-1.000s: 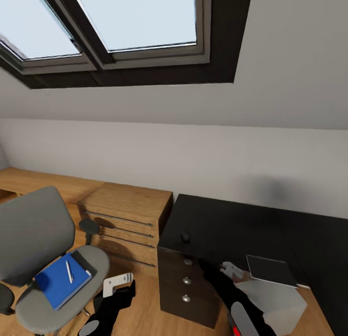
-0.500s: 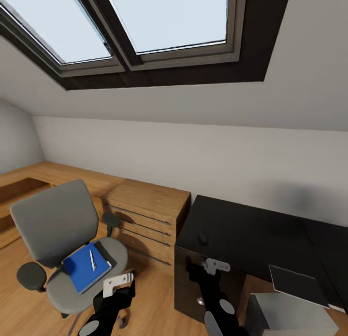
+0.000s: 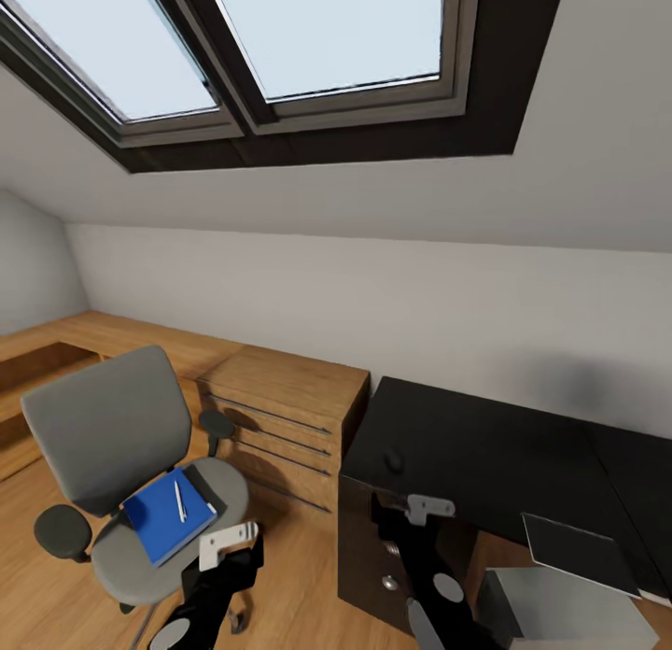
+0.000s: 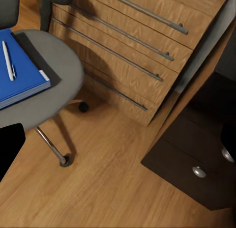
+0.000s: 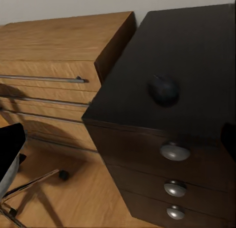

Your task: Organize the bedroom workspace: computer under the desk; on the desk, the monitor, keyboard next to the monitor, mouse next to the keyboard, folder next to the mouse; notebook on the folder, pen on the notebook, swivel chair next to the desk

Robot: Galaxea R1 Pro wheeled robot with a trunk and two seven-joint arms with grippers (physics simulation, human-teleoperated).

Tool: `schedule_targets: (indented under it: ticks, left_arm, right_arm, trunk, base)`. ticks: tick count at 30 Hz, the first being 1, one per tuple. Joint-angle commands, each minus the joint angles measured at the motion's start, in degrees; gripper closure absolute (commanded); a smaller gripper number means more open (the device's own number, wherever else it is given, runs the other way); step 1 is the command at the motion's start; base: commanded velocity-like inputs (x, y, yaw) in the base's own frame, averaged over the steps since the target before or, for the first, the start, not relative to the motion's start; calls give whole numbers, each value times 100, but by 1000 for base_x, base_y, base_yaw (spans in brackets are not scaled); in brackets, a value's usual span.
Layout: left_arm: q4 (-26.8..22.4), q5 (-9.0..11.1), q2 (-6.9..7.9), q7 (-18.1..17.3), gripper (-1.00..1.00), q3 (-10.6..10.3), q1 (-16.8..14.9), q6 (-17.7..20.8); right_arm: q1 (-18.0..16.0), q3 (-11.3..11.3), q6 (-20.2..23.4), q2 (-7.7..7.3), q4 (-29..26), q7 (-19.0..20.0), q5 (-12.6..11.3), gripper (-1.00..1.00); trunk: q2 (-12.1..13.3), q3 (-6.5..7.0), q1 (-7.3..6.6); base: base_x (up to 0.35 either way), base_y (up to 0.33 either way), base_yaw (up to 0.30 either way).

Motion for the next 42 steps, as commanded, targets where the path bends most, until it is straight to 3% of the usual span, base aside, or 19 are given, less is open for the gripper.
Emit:
schedule_targets:
  ticks: [1,7,12,20,33,37,42]
  left_arm:
    - [-34,51,-2,43,-100,-1,-2,13]
    - [-49,50,-12,43,-100,12,-2,17]
    - [-50,50,-12,43,-100,12,-2,15]
    - [-50,50,-12,43,-100,12,-2,15]
    - [-50,50,-5,43,-100,7,-2,20]
    - [-50,50,11,43,-100,10,-2,19]
    - [-50,50,24,43,-100,13,-2,22]
  right_arm:
    - [29,-21,-11,-36,-43,-63,5,-100]
    - [222,-207,-162,-230,-235,-68,136,-100]
    - [348,-205,-167,-371,-395,-72,153,-100]
    - [350,-199,-168,-379,-646,-72,201,-100]
    - [342,-190,-301,-344,-605,-68,513,-100]
    - [341,24,-393,-348,-697,-72,543,-100]
    - [342,107,-434,-348,-726,-70,543,-100]
  trunk:
    - [-49,-26,24]
    - [-289,-134,156]
    - [-490,-224,266]
    - [-811,-368,442]
    - [-811,-368,442]
    - [-811,-368,442]
    - [-811,-368,442]
  base:
    - [0,0,0]
    - [0,0,0]
    - [0,0,0]
    - [0,0,0]
    - [0,0,0]
    - [0,0,0]
    - [0,0,0]
